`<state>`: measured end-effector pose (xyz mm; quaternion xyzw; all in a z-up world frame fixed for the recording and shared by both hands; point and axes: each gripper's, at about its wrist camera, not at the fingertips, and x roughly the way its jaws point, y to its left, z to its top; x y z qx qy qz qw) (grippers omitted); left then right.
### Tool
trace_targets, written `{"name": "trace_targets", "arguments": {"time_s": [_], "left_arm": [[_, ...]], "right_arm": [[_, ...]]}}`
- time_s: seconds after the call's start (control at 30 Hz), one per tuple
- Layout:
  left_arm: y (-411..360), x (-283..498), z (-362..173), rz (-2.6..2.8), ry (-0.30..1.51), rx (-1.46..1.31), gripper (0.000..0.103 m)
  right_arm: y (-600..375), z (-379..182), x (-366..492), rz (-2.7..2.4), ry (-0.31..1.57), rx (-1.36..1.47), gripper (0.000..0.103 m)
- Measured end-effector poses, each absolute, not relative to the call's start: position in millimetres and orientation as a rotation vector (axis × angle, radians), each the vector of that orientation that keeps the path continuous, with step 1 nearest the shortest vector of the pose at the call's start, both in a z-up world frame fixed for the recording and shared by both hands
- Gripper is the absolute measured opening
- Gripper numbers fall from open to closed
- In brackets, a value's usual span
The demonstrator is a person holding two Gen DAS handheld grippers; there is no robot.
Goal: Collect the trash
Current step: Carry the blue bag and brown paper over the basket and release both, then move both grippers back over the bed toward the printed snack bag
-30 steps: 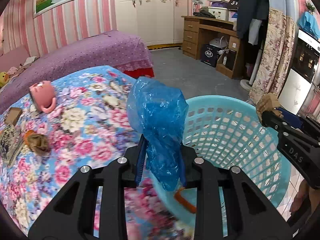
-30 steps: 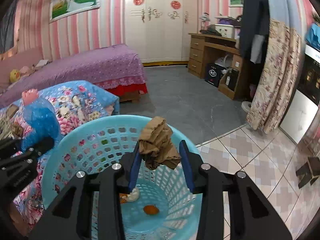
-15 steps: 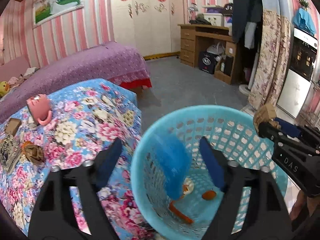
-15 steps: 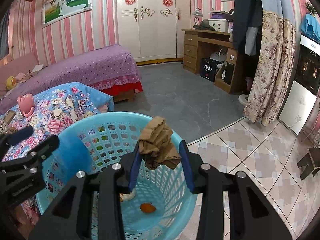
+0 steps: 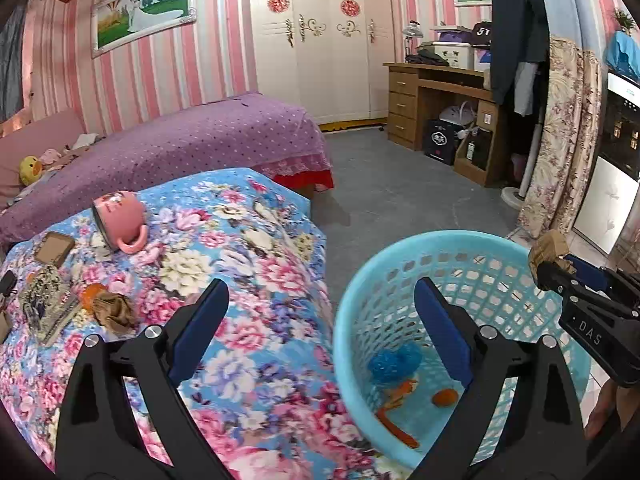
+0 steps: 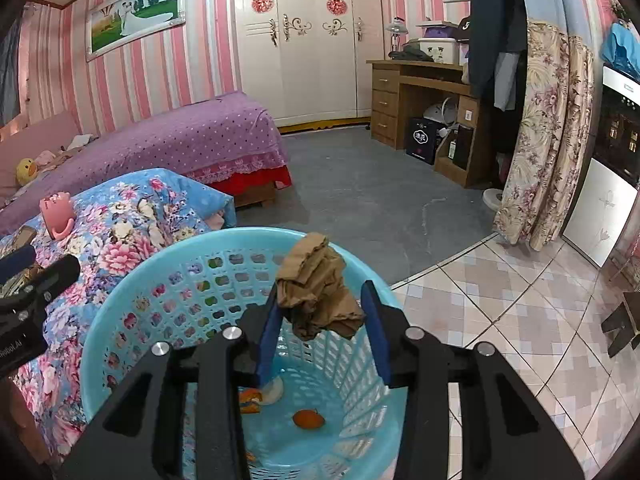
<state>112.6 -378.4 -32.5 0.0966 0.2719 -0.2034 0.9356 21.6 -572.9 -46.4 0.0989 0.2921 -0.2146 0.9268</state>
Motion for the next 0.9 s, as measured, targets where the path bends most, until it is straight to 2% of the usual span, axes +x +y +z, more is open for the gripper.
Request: {"name": "trace_targets", "arguments": {"time_s": [0.1,0.2,0.23,0.27,0.43,0.9], "left_arm": [[-372,114,-29,-0.404,0.554,0.189,0.093],[-366,115,-28,-0.398,0.559,0.182,0.094],[-363,115,-28,-0.394,0.559,0.181,0.094],[-360,116,-28,-0.391,0.559,0.18,0.094],[-343,115,-26,-0.373,0.564,0.162,0.094],[-254,131,-10,-0.236,0.553,0.142,0.098]], "right_arm": [[-569,-46,25,-0.442,0.6,0.191,0.042],[-566,-43,24,-0.451,0.583,0.185,0.064],[-565,-41,23,-0.456,0.575,0.183,0.076],[-563,-39,21,-0.463,0.557,0.179,0.081],[-557,-32,22,-0.482,0.535,0.168,0.094],[-495,-21,56,-0.398,0.531,0.141,0.095]]}}
